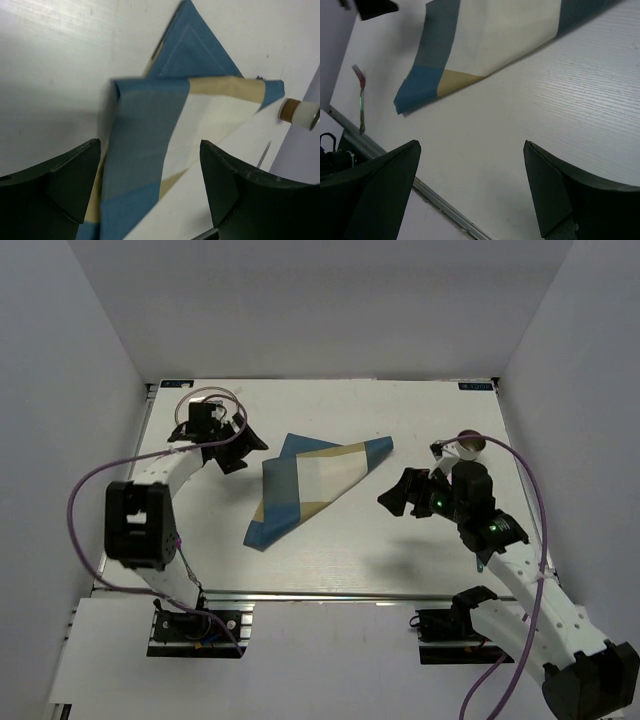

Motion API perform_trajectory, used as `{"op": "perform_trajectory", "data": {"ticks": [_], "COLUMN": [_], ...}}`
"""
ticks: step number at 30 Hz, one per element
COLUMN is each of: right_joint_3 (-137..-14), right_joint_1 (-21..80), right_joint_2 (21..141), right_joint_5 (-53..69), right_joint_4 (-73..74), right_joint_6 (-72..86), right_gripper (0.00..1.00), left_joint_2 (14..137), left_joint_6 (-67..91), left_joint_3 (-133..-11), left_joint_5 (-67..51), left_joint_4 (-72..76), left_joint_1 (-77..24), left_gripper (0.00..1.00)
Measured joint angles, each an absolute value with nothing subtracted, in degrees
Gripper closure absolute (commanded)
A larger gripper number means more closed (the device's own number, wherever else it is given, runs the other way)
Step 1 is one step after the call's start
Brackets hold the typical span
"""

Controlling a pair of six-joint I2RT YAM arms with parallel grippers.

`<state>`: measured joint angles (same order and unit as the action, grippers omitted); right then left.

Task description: Set the dinner table for one person

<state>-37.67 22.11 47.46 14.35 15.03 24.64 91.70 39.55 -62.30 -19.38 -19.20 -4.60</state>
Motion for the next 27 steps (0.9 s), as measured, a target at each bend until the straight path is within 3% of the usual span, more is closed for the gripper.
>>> {"op": "perform_trajectory", "data": {"ticks": [6, 12, 16, 20, 21, 25, 27], "right_joint_3": [-37.78, -40.36, -41.39, -41.39, -41.39, -41.39, -41.39], "right_joint_1": [22.09, 22.09, 22.09, 22.09, 22.09, 22.09, 22.09], "right_joint_2": [41.5, 37.43, 37.5, 38.35, 38.68, 39.0, 39.03], "right_joint_5": [17.89, 18.55, 20.75, 22.46, 22.68, 22.65, 22.63], "right_joint_4": [17.5, 21.02, 20.78, 20.67, 20.62, 20.4, 20.27], "right_joint_6": [23.59, 21.8, 21.78, 21.93, 21.98, 22.06, 22.06], "right_gripper": [0.11, 0.11, 0.11, 0.11, 0.11, 0.11, 0.11], "left_joint_2": [109.69, 114.41, 116.95, 117.97, 117.97, 118.15, 118.32], "left_joint_6": [36.42, 33.61, 32.67, 32.6, 32.62, 32.93, 32.99], "left_joint_3": [-78.85, -82.78, -82.72, -80.95, -80.58, -79.85, -79.88], "left_joint_5": [-21.19, -21.52, -22.7, -25.74, -26.5, -28.27, -29.02], "left_joint_4": [-24.49, -28.29, -28.67, -27.2, -26.63, -25.47, -25.02], "left_joint_1": [-4.73, -4.73, -4.73, -4.71, -4.73, -5.1, -5.26], "left_gripper": [0.12, 0.14, 0.22, 0.37, 0.52, 0.77, 0.83]}}
